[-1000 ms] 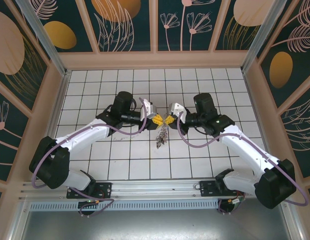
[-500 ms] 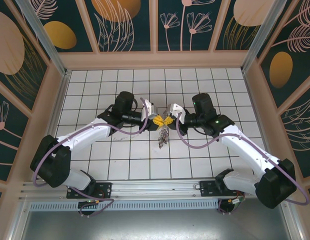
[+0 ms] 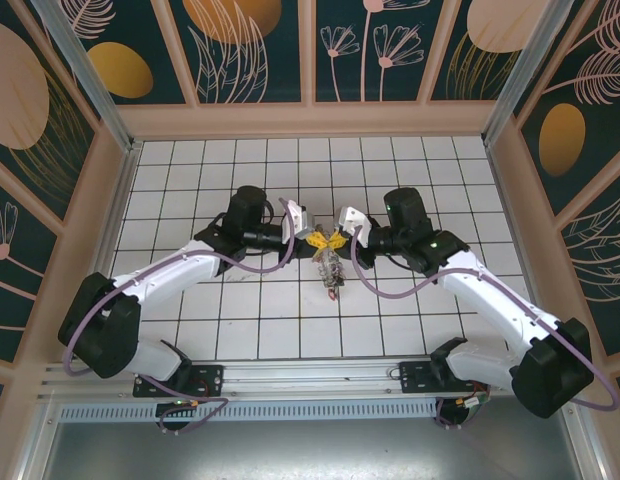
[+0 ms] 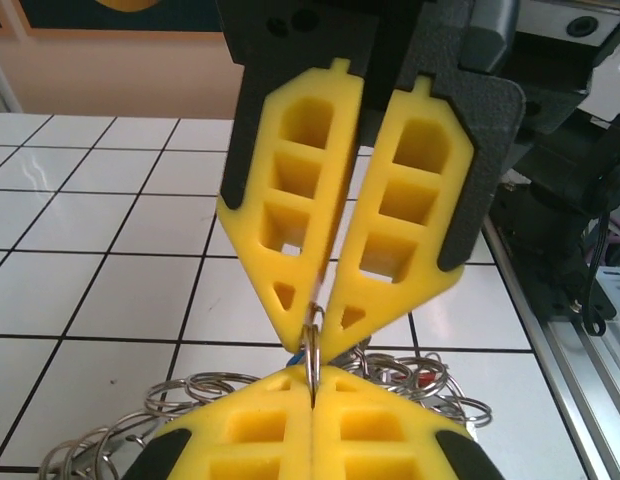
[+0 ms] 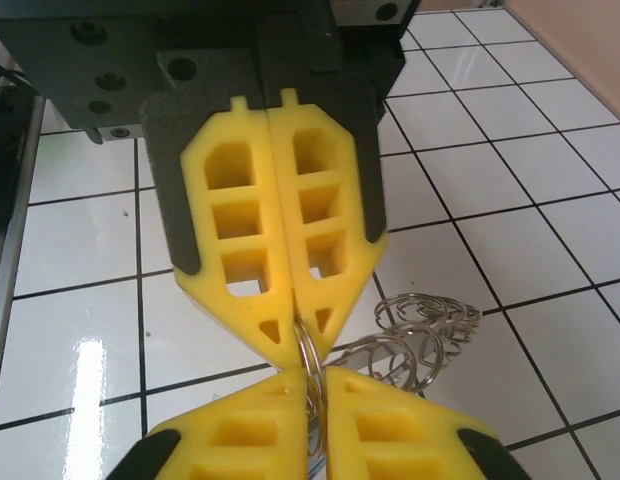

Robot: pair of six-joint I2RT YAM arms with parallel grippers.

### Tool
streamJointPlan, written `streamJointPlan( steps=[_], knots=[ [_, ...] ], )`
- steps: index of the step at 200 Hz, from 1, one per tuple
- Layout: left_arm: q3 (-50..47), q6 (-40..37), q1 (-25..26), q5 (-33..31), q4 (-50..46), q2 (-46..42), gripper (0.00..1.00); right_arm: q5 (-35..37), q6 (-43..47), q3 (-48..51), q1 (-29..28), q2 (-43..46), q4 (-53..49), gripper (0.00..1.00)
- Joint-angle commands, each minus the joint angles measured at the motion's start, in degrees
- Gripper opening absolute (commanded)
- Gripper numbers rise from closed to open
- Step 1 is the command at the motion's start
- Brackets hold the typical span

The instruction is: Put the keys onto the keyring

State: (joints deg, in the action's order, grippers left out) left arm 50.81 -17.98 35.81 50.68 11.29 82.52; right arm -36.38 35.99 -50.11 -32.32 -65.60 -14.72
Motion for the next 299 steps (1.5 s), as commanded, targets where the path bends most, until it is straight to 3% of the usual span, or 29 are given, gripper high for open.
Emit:
streamJointPlan(
  steps=[1,31,83,121,159,210,254,299],
  knots=[
    [-1.68,5.74,0.43,6.06,12.18,-2.8,0.0,-2.57,-0.97,2.86,2.6,1.25,3.88,0.16],
    [-2.65,12.18,0.4,9.27,21.2,-1.7,0.0,-9.49,-4.01,6.34,4.86,2.39,10.63,0.19],
    [-2.27,12.93,0.42,10.43,21.05,-0.44,0.0,-12.05,-5.05,7.23,5.58,3.26,13.83,0.2],
    [-2.64,11.3,0.39,7.35,18.34,-0.83,0.0,-8.28,-5.02,7.43,5.81,6.01,12.97,0.2],
    [-3.16,12.17,0.42,5.81,20.67,-1.12,0.0,-5.19,-3.75,6.57,5.86,5.61,6.68,0.01],
    [-4.63,16.89,0.43,5.23,27.97,-0.9,0.0,-2.55,-3.78,8.45,5.69,5.47,5.45,0.08],
    [-6.51,20.64,0.4,4.45,33.52,-0.95,0.0,-1.72,-4.28,8.19,4.26,4.07,4.89,0.02],
    [-7.3,22.23,0.4,3.89,35.92,-0.54,0.0,1.14,-4.25,8.2,3.13,2.2,4.73,0.11]
  ],
)
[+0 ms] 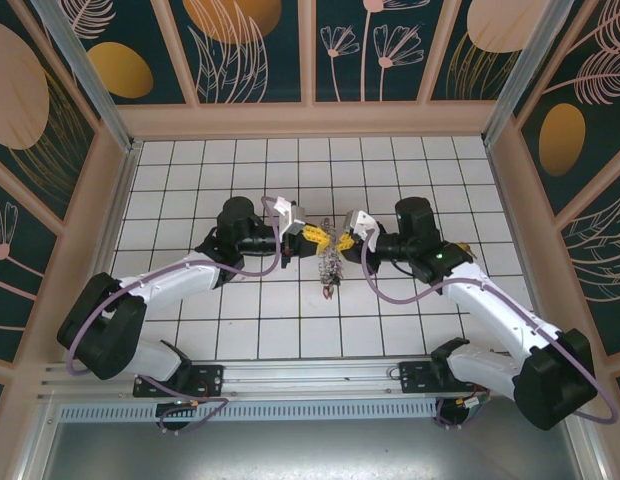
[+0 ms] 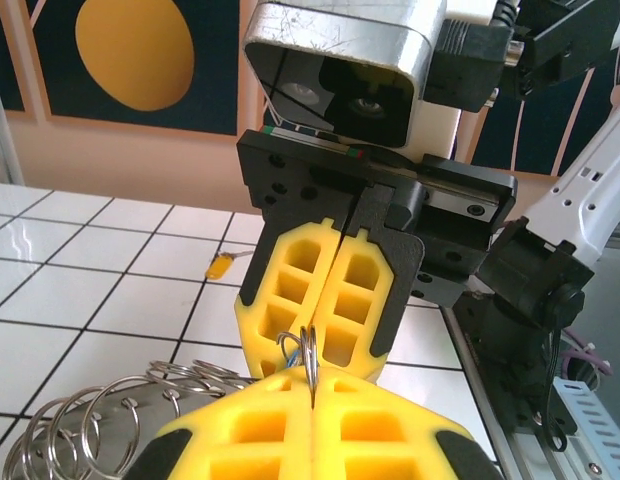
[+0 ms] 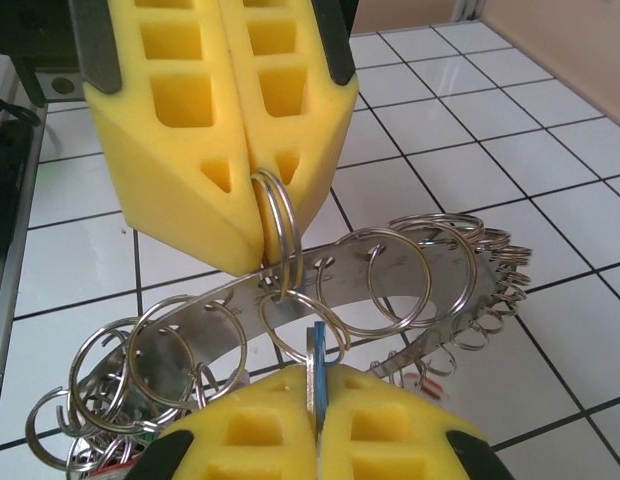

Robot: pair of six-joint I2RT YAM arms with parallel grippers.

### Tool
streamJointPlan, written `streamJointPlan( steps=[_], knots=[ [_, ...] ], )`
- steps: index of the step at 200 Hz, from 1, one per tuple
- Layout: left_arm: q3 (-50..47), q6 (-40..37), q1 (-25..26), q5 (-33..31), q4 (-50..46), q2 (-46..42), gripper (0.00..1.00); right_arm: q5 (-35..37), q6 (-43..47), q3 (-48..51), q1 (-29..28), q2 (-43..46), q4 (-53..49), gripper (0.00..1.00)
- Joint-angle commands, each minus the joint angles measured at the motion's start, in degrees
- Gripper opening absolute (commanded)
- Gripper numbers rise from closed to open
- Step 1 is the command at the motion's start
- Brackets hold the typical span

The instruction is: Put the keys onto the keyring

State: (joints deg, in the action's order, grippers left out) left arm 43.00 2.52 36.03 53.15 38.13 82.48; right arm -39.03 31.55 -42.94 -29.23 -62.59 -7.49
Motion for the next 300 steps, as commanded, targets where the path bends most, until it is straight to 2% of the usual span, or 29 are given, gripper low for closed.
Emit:
streamJointPlan(
  steps=[1,29,65,101,133,170,300],
  knots=[
    [0.5,1.67,0.18,1.43,9.03,-0.44,0.0,3.78,0.14,1.02,0.05,-0.84,-2.43,0.11],
    [0.59,0.68,0.18,1.3,7.34,0.09,0.0,4.81,0.24,1.03,0.05,1.33,-1.32,0.18],
    [1.81,-4.63,0.18,-0.38,-0.35,-0.23,0.0,7.38,2.42,-0.35,0.1,5.25,-3.1,0.25],
    [2.35,-6.66,0.19,-1.2,-3.25,-0.28,0.0,4.18,4.53,-3.28,0.05,6.16,-7.31,0.27],
    [2.79,-6.4,0.2,-0.86,-3.32,0.0,0.0,0.01,3.16,-3.83,-0.08,6.12,-4.09,0.28],
    [3.65,-6.39,0.23,-0.14,-3.94,0.31,0.0,-3.46,3.18,-4.89,-0.56,3.52,-1.48,0.23],
    [5.34,-6.96,0.18,1.35,-5.87,1.2,0.0,-3.32,5.36,-5.58,-0.61,0.45,0.36,0.23]
  ],
)
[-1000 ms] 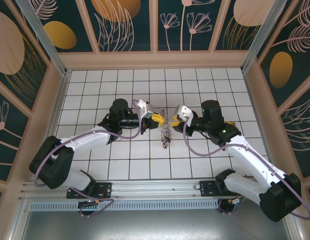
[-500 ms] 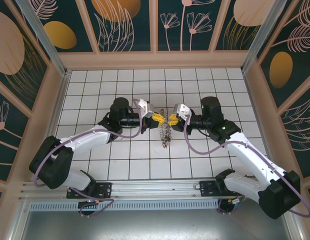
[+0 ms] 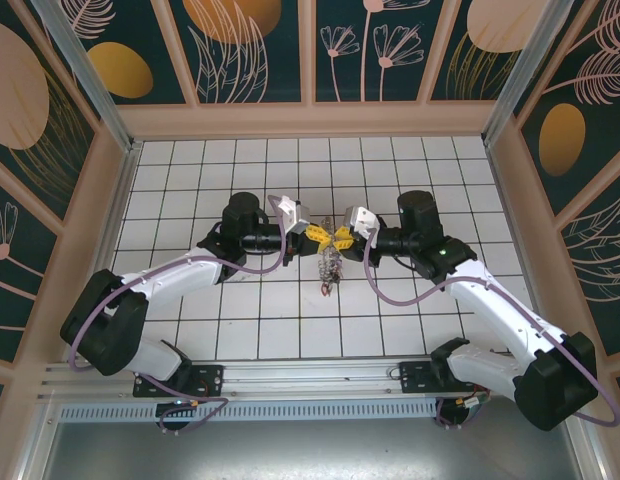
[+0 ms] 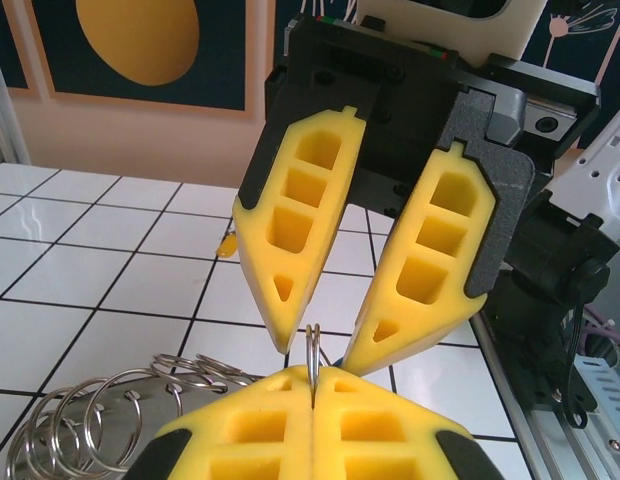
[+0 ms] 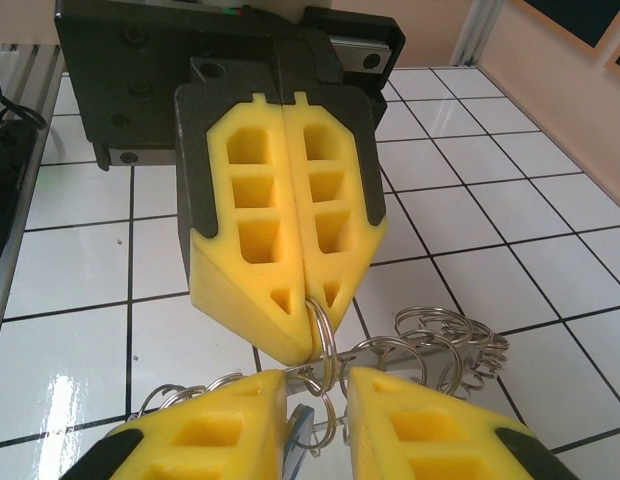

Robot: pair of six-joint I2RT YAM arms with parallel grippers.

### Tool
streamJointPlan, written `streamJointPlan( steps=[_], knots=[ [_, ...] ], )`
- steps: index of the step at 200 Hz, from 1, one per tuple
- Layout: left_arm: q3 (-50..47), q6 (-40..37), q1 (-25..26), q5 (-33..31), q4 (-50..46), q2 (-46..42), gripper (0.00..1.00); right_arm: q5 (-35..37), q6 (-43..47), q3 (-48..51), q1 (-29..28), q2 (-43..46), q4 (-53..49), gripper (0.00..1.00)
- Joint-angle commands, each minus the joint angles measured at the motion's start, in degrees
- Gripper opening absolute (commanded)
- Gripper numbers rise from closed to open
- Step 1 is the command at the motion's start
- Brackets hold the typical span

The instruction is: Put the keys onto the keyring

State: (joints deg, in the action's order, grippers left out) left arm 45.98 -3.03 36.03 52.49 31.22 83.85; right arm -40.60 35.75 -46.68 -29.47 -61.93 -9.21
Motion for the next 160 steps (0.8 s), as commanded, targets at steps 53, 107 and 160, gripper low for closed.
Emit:
streamJointPlan(
  steps=[53,107,160],
  knots=[
    [2.28,-1.4,0.18,2.43,1.13,-0.18,0.0,-2.03,1.07,-2.15,-0.39,-1.89,2.11,0.18],
    [2.1,-2.16,0.22,2.71,0.11,-0.42,0.0,-2.55,0.45,-2.02,-0.32,-1.99,3.14,0.08],
    [3.93,-7.95,0.19,1.18,-9.45,-0.46,0.05,-0.25,0.91,-3.6,-0.41,-2.29,-0.05,0.0]
  ],
)
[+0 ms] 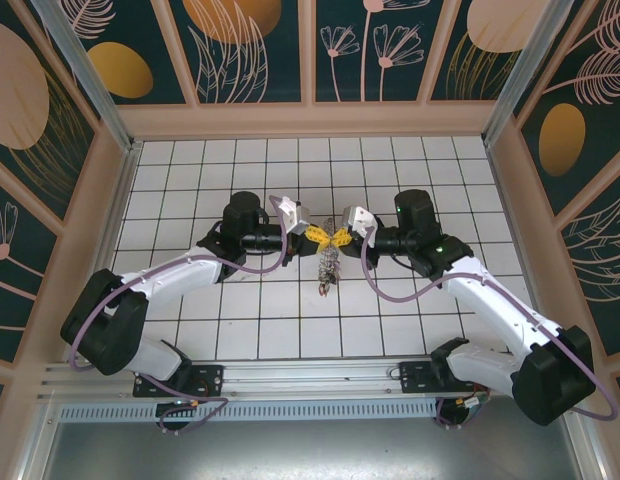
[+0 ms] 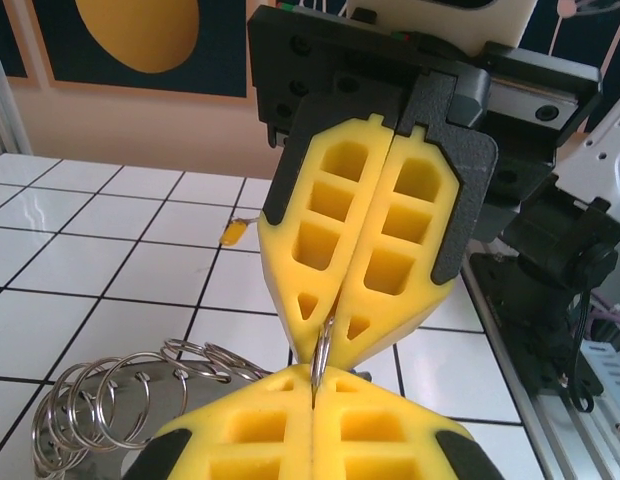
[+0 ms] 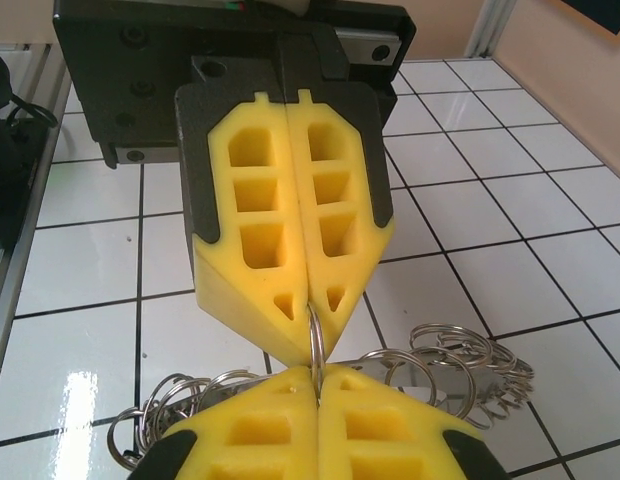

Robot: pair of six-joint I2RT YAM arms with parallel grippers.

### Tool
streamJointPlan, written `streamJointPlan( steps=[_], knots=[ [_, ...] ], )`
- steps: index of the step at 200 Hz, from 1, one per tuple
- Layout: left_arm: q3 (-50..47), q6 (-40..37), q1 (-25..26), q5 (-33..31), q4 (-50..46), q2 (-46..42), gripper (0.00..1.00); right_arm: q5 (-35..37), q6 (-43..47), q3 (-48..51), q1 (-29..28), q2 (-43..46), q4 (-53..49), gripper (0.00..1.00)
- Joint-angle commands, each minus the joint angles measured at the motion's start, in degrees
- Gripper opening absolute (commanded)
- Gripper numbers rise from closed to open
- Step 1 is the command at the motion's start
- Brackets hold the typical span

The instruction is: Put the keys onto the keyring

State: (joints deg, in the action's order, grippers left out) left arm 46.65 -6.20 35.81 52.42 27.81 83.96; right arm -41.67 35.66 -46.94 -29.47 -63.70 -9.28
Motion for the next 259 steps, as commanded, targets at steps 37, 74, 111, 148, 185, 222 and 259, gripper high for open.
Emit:
streamJointPlan(
  steps=[37,74,111,148,185,222,259],
  knots=[
    [7.63,-12.3,0.4,-0.54,-20.08,0.68,0.15,4.04,1.91,-6.03,-1.24,-2.34,-5.28,0.0],
    [8.73,-13.97,0.43,-2.37,-23.31,0.76,0.18,4.99,2.11,-7.09,-1.55,-2.81,-6.78,0.0],
    [8.72,-14.9,0.57,-2.67,-24.64,0.4,0.0,6.05,2.59,-8.84,-2.96,-3.54,-9.19,0.0],
    [8.0,-12.97,0.58,-1.32,-20.03,-0.55,0.0,6.7,2.35,-9.16,-3.57,-3.29,-9.28,0.0],
    [3.56,-6.12,0.58,0.28,-7.82,-1.79,0.0,5.63,1.57,-4.56,-3.0,-0.42,-3.65,0.08],
    [-1.56,4.4,0.57,2.93,9.59,-1.93,0.0,-5.01,-1.47,0.85,2.05,1.58,2.8,0.18],
    [-2.63,8.44,0.57,4.35,15.99,-1.17,0.0,-7.48,-2.0,1.6,3.18,1.05,3.85,0.18]
  ],
)
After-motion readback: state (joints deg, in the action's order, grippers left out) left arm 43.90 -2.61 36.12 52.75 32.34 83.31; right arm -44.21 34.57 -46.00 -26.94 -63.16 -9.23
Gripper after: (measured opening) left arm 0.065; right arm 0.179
